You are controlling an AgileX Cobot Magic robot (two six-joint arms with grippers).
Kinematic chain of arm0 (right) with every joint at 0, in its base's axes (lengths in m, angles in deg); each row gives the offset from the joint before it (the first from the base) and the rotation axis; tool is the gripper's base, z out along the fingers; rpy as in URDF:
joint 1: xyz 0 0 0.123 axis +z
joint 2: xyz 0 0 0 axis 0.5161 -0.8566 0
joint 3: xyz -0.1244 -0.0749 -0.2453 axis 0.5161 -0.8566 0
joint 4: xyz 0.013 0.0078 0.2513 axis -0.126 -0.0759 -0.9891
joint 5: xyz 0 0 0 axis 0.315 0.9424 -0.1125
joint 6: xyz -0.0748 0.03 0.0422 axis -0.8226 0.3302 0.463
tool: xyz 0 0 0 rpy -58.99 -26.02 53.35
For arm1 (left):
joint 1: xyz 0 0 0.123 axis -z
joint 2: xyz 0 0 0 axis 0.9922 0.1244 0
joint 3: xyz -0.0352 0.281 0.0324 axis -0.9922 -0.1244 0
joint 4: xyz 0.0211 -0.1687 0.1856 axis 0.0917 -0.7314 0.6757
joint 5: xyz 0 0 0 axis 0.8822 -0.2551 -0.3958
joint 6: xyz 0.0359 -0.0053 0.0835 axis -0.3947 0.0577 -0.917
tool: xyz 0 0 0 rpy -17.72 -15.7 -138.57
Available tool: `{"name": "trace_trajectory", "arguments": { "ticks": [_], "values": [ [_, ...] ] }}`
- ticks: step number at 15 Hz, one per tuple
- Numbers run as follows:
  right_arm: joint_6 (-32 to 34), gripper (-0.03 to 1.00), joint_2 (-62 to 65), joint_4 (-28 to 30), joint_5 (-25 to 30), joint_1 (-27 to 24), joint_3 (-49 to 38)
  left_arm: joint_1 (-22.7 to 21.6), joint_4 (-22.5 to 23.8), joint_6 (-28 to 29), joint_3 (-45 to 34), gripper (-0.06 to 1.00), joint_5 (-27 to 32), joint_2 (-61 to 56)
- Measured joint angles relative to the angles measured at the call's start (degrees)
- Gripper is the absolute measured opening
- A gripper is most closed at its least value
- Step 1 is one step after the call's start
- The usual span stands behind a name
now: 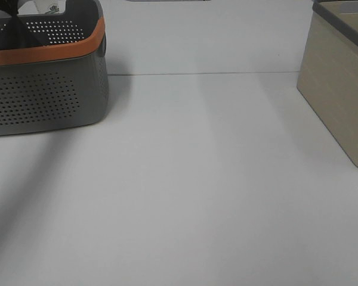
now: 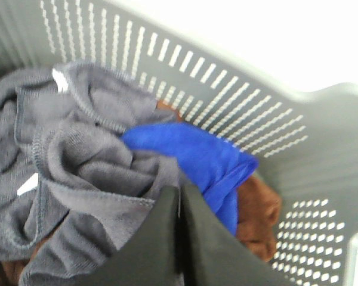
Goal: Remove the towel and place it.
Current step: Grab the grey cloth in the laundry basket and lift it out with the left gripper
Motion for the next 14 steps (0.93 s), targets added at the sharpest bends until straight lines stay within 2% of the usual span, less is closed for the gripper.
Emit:
{"name": "trace_trajectory", "arguments": {
  "ticks": [3,7,11,12,14],
  "values": [
    [0.52,0.75,0.00,0.00,-0.06,0.00,-0.11,0.00,0.63,-0.23,3.15,0.00,-1.83,-2.92],
    [0.80,0.75,0.00,0.06,-0.06,0.00,-0.17,0.00,0.69,-1.43,3.72,0.00,-7.91,-8.02],
    [0.80,0.75,0.00,0.06,-0.06,0.00,-0.17,0.00,0.69,-4.41,3.72,0.00,-16.56,-12.38],
    [0.86,0.75,0.00,0.06,-0.06,0.00,-0.17,0.00,0.69,-4.53,4.01,0.00,-21.83,-13.81],
    [0.86,0.75,0.00,0.06,-0.06,0.00,-0.17,0.06,0.40,-4.70,4.18,0.00,-25.78,-14.44]
  ]
}}
